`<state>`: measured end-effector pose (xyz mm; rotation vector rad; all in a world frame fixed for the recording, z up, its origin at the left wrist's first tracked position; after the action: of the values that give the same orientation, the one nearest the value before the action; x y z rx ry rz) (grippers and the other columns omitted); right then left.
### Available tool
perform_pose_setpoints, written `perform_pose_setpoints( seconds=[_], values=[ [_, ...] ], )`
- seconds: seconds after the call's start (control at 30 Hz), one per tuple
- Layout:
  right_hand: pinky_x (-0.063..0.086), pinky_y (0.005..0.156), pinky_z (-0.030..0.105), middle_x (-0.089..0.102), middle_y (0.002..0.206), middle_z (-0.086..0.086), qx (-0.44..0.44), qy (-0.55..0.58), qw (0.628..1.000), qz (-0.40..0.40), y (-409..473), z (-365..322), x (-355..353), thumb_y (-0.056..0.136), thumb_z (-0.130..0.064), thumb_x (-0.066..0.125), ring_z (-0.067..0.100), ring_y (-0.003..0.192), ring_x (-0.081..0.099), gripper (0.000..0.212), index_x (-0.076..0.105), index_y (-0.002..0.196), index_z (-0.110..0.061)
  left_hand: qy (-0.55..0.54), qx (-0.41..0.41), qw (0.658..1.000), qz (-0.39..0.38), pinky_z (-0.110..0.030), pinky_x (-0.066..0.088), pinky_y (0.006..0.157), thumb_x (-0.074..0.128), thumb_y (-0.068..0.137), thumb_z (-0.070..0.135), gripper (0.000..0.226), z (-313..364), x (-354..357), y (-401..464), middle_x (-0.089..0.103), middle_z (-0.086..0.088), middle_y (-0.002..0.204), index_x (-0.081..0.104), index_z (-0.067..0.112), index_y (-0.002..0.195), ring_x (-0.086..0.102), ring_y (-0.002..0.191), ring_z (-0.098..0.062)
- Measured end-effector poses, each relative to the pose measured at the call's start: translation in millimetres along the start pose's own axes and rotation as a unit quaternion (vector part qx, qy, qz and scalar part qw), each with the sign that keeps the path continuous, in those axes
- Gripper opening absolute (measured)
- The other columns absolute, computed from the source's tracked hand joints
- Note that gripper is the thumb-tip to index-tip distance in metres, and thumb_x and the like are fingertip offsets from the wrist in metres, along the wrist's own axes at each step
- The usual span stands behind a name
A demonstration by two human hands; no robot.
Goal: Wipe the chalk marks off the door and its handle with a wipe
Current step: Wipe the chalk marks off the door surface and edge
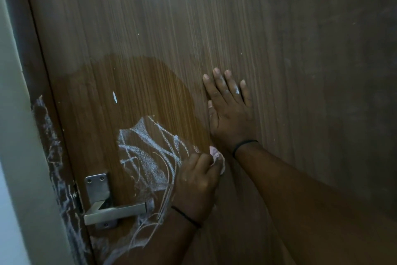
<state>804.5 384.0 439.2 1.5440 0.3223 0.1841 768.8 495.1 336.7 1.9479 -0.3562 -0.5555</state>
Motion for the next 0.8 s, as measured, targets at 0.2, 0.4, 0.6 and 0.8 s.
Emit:
perform_pose_setpoints(
  seconds=[0.2, 0.4, 0.6, 0.8],
  values=[
    [0.013, 0.123, 0.05, 0.023, 0.164, 0.0, -0.004, -0.022, 1.0, 0.001, 1, 1, 3, 0.103, -0.026, 0.032, 0.021, 0.153, 0.014, 0.053, 0.026, 0.156, -0.023, 0.009, -0.08, 0.995, 0.06, -0.041, 0.04, 0.055, 0.068, 0.088, 0.003, 0.007, -34, -17, 29, 0.056, -0.008, 0.072, 0.074, 0.005, 0.088, 0.046, 0.064, -0.024],
    [0.013, 0.123, 0.05, 0.022, 0.164, -0.001, -0.004, -0.007, 1.0, 0.006, -1, 2, 3, 0.103, -0.026, 0.031, 0.02, 0.153, 0.013, 0.054, 0.026, 0.156, -0.024, 0.002, 0.001, 1.0, -0.025, -0.038, 0.044, 0.055, 0.072, 0.084, 0.006, 0.012, -4, -13, 5, 0.059, -0.008, 0.076, 0.075, 0.004, 0.095, 0.051, 0.066, -0.024],
    [0.013, 0.123, 0.05, 0.024, 0.163, 0.001, -0.014, -0.02, 1.0, 0.016, 1, 2, 6, 0.102, -0.027, 0.033, 0.022, 0.153, 0.016, 0.054, 0.027, 0.155, -0.023, 0.008, -0.15, 0.987, 0.061, -0.038, 0.04, 0.061, 0.07, 0.086, 0.001, 0.007, -47, -36, 18, 0.058, -0.01, 0.075, 0.072, 0.005, 0.081, 0.05, 0.067, -0.026],
    [0.014, 0.123, 0.051, 0.024, 0.163, 0.001, -0.012, -0.031, 0.999, 0.016, -2, 3, 5, 0.102, -0.026, 0.033, 0.022, 0.153, 0.015, 0.054, 0.027, 0.156, -0.022, -0.006, -0.087, 0.996, 0.024, -0.042, 0.041, 0.057, 0.068, 0.088, 0.005, 0.01, -32, -20, -1, 0.056, -0.008, 0.073, 0.069, 0.007, 0.078, 0.047, 0.064, -0.024]
  ],
)
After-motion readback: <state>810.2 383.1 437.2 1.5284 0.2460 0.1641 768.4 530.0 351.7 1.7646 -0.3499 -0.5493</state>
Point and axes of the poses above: each hand's wrist, its own y-axis towards the middle knuckle, its own x-axis out of the palm, z = x × y, the point moved 5 cm from there along y, towards the middle knuckle
